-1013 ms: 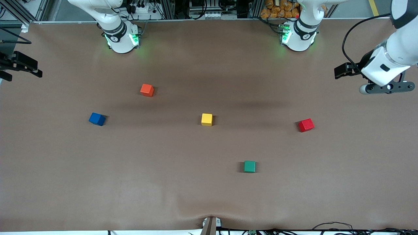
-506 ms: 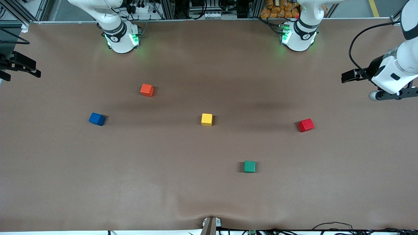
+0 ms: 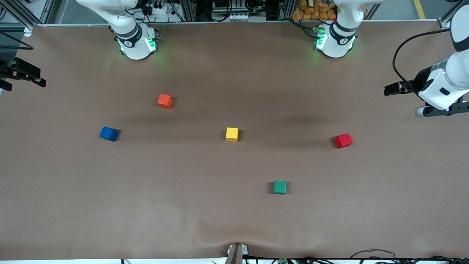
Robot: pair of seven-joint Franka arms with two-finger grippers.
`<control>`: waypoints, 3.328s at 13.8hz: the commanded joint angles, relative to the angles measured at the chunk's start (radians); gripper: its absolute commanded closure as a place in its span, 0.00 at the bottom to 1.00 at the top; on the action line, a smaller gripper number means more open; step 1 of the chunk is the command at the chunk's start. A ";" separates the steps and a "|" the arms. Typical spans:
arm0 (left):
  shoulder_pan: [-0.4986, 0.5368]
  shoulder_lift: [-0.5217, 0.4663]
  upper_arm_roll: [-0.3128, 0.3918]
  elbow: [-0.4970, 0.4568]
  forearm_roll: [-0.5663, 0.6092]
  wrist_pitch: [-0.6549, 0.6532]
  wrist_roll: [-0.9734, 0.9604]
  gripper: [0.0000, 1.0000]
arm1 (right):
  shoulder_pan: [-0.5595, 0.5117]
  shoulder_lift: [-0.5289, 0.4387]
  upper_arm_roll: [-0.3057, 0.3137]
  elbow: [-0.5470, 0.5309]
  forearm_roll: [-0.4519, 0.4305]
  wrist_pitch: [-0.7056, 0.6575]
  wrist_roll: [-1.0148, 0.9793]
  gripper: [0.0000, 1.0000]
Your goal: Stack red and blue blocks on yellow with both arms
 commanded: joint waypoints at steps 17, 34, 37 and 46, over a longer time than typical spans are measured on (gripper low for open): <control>0.001 0.072 -0.014 0.005 -0.007 0.073 0.005 0.00 | -0.012 0.008 0.011 0.013 0.015 -0.014 0.012 0.00; 0.010 0.228 -0.024 -0.043 -0.067 0.166 -0.026 0.00 | -0.023 0.014 0.010 0.012 0.017 -0.024 0.012 0.00; 0.006 0.232 -0.024 -0.120 -0.067 0.274 -0.096 0.00 | -0.023 0.014 0.010 0.012 0.017 -0.024 0.012 0.00; 0.007 0.273 -0.024 -0.303 -0.067 0.596 -0.106 0.00 | -0.024 0.016 0.010 0.012 0.018 -0.024 0.012 0.00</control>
